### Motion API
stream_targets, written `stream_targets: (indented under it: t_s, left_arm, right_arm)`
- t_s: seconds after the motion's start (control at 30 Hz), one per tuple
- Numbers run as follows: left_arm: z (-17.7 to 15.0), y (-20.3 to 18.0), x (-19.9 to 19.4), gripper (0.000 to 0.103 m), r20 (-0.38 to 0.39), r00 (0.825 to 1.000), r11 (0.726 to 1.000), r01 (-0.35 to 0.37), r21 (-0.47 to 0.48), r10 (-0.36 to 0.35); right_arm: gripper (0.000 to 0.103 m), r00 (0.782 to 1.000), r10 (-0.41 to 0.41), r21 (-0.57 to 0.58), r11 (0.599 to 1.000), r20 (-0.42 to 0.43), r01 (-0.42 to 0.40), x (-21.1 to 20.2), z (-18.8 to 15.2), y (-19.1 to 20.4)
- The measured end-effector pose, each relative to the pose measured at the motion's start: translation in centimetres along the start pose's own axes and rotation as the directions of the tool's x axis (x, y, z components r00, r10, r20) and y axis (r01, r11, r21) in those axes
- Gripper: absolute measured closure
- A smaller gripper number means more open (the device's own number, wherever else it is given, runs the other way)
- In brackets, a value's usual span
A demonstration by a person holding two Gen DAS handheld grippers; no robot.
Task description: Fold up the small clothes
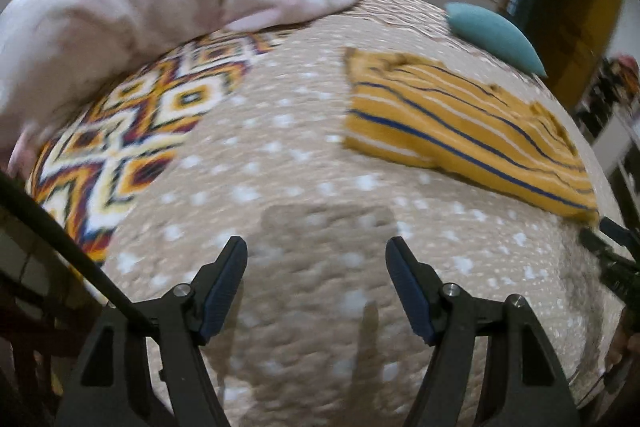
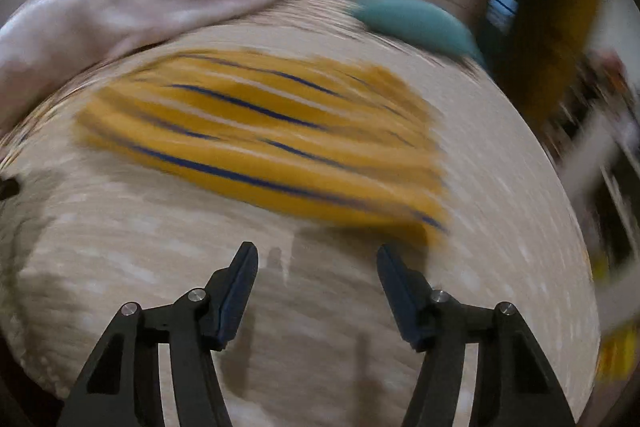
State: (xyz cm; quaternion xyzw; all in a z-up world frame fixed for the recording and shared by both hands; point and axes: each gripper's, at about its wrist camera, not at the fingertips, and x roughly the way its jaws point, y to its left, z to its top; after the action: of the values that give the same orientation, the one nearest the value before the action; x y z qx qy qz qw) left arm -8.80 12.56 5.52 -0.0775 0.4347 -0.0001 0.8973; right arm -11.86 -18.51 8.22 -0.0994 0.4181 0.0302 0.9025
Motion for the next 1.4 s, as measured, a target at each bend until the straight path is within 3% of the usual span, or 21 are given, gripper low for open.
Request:
stream_targets:
  t_s: [0.1, 0.2, 0.33, 0.43, 0.57, 0.7, 0.73, 0.83, 0.93, 1.07, 1.13, 1.27, 1.4]
  left_arm:
    - [-0.5, 2.1, -0.5, 0.032, -0.003, 1.000, 0.997, 0.027, -0.066, -0.028]
    - [-1.1, 3.6, -1.1, 0.032, 0.006, 1.000, 0.996, 0.019, -0.091, -0.019]
    - [-1.5, 5.6, -1.7, 0.032, 0.011, 1.000, 0.993, 0.004, -0.121, -0.002]
    - [-1.7, 7.0, -2.2, 0.032, 0.019, 1.000, 0.989, 0.010, -0.145, -0.007]
    - [-1.7, 7.8, -2.7, 0.032, 0.032, 0.999, 0.988, 0.009, -0.157, -0.004]
    - [-1.9, 7.9, -3.4, 0.032, 0.038, 0.999, 0.985, 0.003, -0.171, 0.003]
    - [-2.0, 7.8, -3.6, 0.032, 0.040, 0.999, 0.986, 0.000, -0.169, 0.007]
    - [-1.9, 6.8, -4.2, 0.032, 0.047, 0.999, 0.988, -0.009, -0.152, 0.016]
    - [-1.7, 5.1, -4.8, 0.032, 0.054, 0.998, 0.992, -0.006, -0.124, 0.013]
    - [-1.1, 1.8, -5.1, 0.031, 0.060, 0.998, 0.998, -0.001, -0.065, 0.005]
    - [-1.0, 0.1, -4.9, 0.031, 0.057, 0.998, 1.000, 0.010, -0.029, -0.008]
    - [-1.2, -3.7, -4.0, 0.031, 0.038, 0.998, 0.998, 0.039, 0.055, -0.041]
    - [-1.4, -7.6, -2.3, 0.031, -0.003, 0.997, 0.988, 0.078, 0.136, -0.078]
  right_arm:
    - [0.036, 0.993, 0.114, -0.202, 0.973, 0.016, -0.108, 1.0, 3.6, 7.8]
    - [0.037, 0.989, 0.141, -0.365, 0.924, 0.035, -0.119, 2.7, 6.1, 14.6]
    - [0.037, 0.996, 0.073, -0.532, 0.846, 0.045, -0.038, 6.1, 7.8, 22.0]
    - [0.037, 0.994, -0.033, -0.603, 0.793, 0.102, 0.088, 8.4, 8.2, 25.4]
    - [0.038, 0.983, -0.128, -0.603, 0.776, 0.135, 0.184, 10.4, 10.3, 27.2]
    - [0.084, 0.996, -0.082, -0.530, 0.843, 0.036, 0.089, 11.6, 12.3, 26.9]
    - [0.088, 0.997, -0.070, -0.519, 0.851, 0.035, 0.078, 11.4, 12.4, 26.9]
    - [0.093, 1.000, 0.020, -0.426, 0.905, 0.009, -0.014, 10.3, 13.6, 24.7]
    - [0.094, 0.991, 0.131, -0.234, 0.964, 0.015, -0.124, 8.3, 15.9, 19.9]
    - [0.095, 0.977, 0.192, 0.012, 0.981, 0.091, -0.194, 5.5, 17.3, 10.5]
    - [0.096, 0.974, 0.187, 0.124, 0.971, 0.126, -0.202, 4.5, 16.9, 5.4]
    - [0.096, 0.980, 0.132, 0.392, 0.902, 0.152, -0.182, 3.7, 12.2, -7.0]
    - [0.096, 0.993, 0.105, 0.570, 0.813, 0.058, -0.119, 5.5, 4.6, -14.7]
